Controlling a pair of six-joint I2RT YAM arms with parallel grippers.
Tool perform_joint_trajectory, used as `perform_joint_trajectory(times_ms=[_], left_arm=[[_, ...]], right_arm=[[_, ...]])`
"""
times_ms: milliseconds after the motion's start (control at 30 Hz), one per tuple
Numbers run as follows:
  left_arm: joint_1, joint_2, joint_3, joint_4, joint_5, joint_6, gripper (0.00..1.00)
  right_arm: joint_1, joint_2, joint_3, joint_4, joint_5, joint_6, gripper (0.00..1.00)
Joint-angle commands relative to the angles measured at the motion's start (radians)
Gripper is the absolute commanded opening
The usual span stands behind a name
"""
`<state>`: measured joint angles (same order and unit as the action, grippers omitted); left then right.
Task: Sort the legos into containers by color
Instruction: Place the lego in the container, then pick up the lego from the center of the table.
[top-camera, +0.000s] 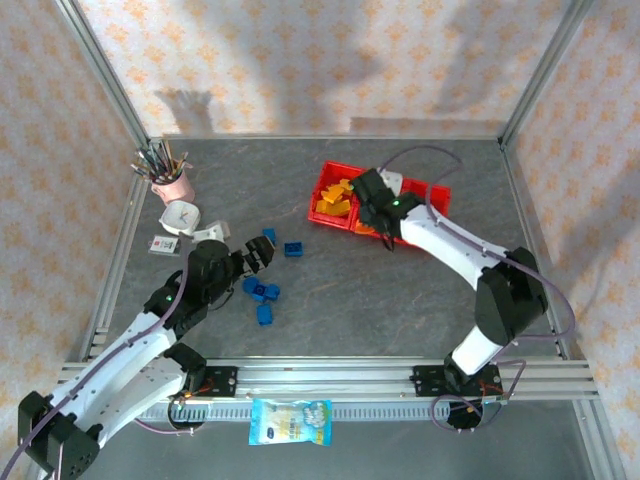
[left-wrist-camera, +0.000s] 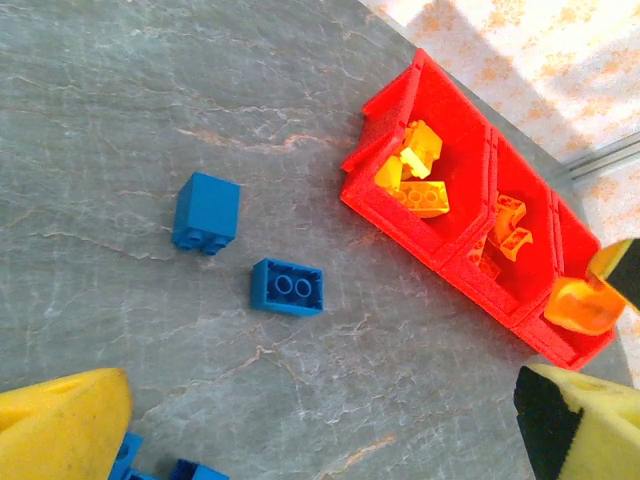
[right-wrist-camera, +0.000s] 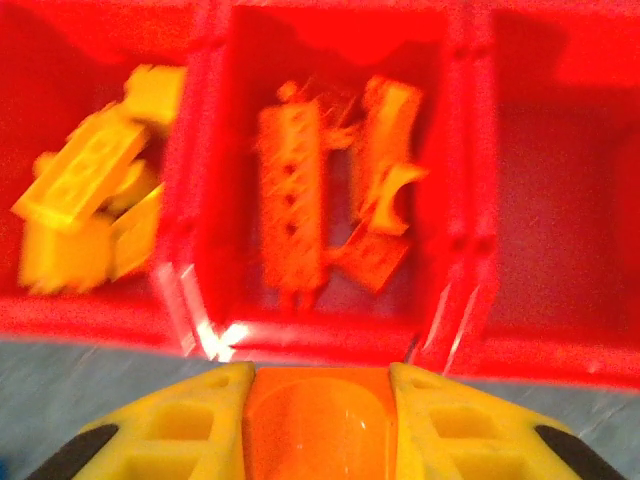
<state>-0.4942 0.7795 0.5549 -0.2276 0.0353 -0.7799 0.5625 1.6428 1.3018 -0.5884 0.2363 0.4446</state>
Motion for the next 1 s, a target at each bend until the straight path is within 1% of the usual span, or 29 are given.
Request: perform_joint_trajectory(times_ms=[0, 100, 233, 267, 333, 400, 433, 500, 600, 800, 967], left_arm=[[0.012, 0.043, 0.054, 0.096, 0.022, 0.037, 0.99], [0.012, 0.076, 0.058, 0.123, 0.021, 0.033, 0.99], [0.012, 0.091, 0.046, 0.171, 0.022, 0.030, 0.99], [0.014, 0.093, 0.051, 0.172, 0.016, 0.034, 0.99], [0.014, 0.101, 0.063, 0.163, 0.006, 0.040, 0.99], [0.014, 0.104, 0.074, 0.157, 0.003, 0.045, 0.99], [0.014, 0.103, 0.074, 0.158, 0.003, 0.045, 0.99], [0.015, 0.101, 0.075, 0.164, 0.003, 0.047, 0.99], [0.016, 0.095, 0.077, 0.161, 0.001, 0.047, 0.99], [0.016, 0.060, 0.068, 0.133, -0.024, 0.045, 0.99], [0.018, 0.015, 0.055, 0.086, -0.058, 0.045, 0.99]], right_arm=[[-0.064, 0.081, 0.063, 0.064, 0.041, -0.122, 0.31], [-0.116, 0.158, 0.128, 0.089, 0.005, -0.153, 0.31], [-0.128, 0.253, 0.239, 0.099, 0.032, -0.198, 0.33], [-0.131, 0.273, 0.257, 0.102, 0.041, -0.203, 0.35], [-0.140, 0.318, 0.314, 0.080, 0.029, -0.210, 0.45], [-0.141, 0.336, 0.353, 0.057, 0.013, -0.213, 0.50], [-0.139, 0.326, 0.354, 0.061, 0.002, -0.214, 0.53], [-0.136, 0.296, 0.339, 0.077, -0.023, -0.215, 0.57], [-0.115, 0.238, 0.303, 0.083, -0.040, -0.219, 0.58], [-0.023, 0.105, 0.170, 0.123, -0.073, -0.219, 0.62], [0.048, 0.017, 0.055, 0.172, -0.154, -0.182, 0.64]])
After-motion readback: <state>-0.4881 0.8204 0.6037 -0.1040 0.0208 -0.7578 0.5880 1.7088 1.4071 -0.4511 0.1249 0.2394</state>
